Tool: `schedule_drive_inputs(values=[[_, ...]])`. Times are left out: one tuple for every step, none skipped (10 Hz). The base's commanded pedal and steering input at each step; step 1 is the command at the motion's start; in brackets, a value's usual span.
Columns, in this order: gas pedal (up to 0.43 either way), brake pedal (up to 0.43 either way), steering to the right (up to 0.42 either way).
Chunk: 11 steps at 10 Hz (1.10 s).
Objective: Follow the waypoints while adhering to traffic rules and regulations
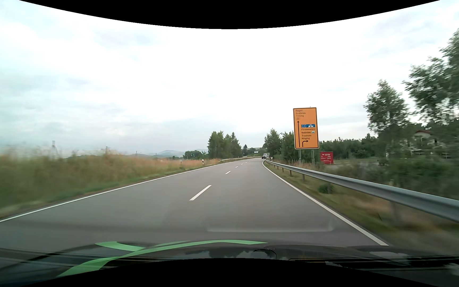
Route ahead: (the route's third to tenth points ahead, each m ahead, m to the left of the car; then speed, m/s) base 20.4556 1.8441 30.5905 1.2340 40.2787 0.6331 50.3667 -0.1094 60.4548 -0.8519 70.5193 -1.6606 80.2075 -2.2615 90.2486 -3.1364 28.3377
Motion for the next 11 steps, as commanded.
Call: schedule_drive_inputs(values=[[0.000, 0.000, 0.010], [0.000, 0.000, 0.011], [0.000, 0.000, 0.010], [0.000, 0.000, 0.010], [0.000, 0.000, 0.010], [0.000, 0.000, 0.010], [0.000, 0.000, 0.010], [0.000, 0.000, 0.011], [0.000, 0.000, 0.011], [0.000, 0.000, 0.011], [0.000, 0.000, 0.011]])
